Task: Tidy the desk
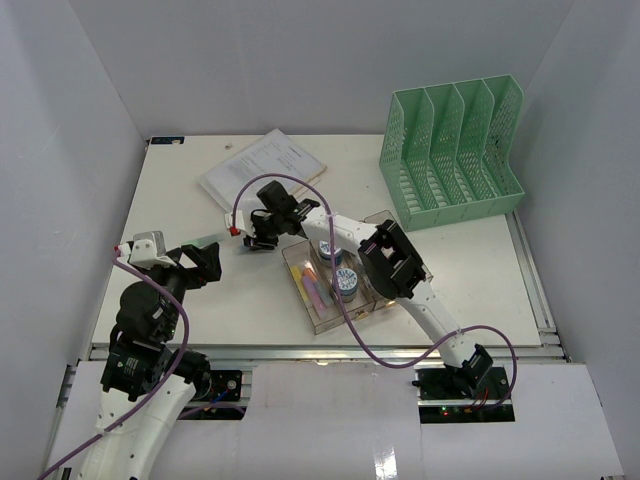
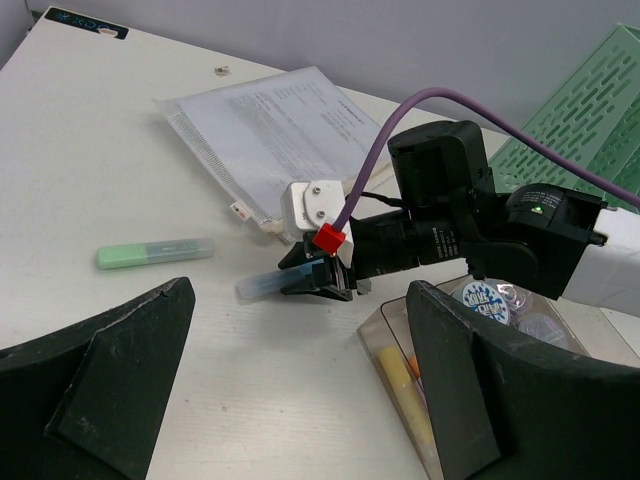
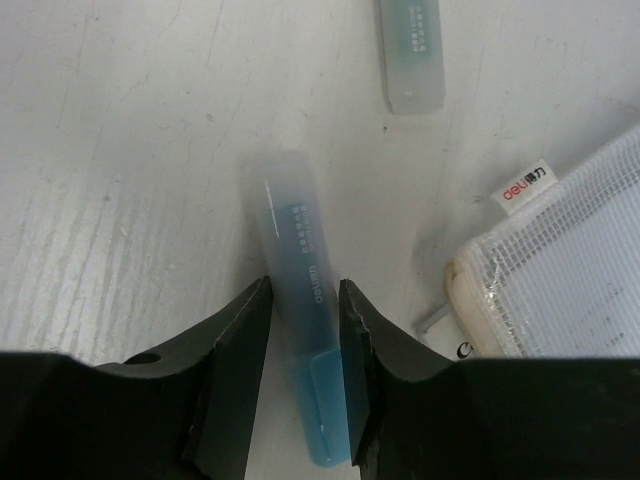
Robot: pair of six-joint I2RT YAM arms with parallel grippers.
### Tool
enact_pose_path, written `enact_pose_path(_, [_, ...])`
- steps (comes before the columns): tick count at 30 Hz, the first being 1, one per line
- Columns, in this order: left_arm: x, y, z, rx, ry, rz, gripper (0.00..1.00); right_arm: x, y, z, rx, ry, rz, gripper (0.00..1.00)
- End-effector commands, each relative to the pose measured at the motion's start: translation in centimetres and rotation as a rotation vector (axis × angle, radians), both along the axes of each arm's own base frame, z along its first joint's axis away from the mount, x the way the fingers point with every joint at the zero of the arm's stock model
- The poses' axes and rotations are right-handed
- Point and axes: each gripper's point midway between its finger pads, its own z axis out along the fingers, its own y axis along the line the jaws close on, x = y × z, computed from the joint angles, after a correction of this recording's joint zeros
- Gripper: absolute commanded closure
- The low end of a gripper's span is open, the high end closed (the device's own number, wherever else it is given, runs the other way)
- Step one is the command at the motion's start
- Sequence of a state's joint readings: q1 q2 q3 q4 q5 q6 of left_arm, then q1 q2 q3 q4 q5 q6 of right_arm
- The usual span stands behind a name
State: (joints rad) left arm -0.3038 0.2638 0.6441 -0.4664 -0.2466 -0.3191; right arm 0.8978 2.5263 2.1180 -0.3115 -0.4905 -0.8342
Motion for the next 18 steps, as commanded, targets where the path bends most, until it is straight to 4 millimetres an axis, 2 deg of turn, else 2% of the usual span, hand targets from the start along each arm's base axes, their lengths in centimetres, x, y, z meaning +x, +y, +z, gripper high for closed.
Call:
enact_pose_path(1, [0.2,-0.1,-0.1,0.003,0.001,-0.004,0.02,-3.3,-2.8,-1.6,-0.114,0.144,-0.027,0.65])
enact_pose_path(6, [0.2,-0.1,-0.1,0.004,0.003,-0.001,0.02,-4.5,-3.2,-1.0,-0.137,0.171,-0.064,0.63])
enact_pose_path(8, [0.2,0.0,-0.2,0.004,0.004,0.002,0.02,-4.3,-3.1,-0.9,-0.142,0.168,-0.083,0.6])
enact_pose_path(11, [0.2,0.1,-0.2,0.002,0.006,0.007,0.02,-3.9,-3.2,-1.7,-0.168,0.156,-0.094,0.5])
enact_pose_path(13, [0.1,0.2,-0.2,0.001,0.006,0.012,0.02,-3.6,-3.5,-2.4,-0.196,0.146,-0.092,0.48])
enact_pose_path(16, [0.1,0.2,-0.3,0.0,0.007,0.016,0.02,-3.4,-3.7,-3.2,-0.221,0.136,-0.083,0.48])
enact_pose_path(18, [0.2,0.2,-0.2,0.0,0.008,0.016,0.02,-3.8,-3.8,-3.7,-0.231,0.146,-0.067,0.52])
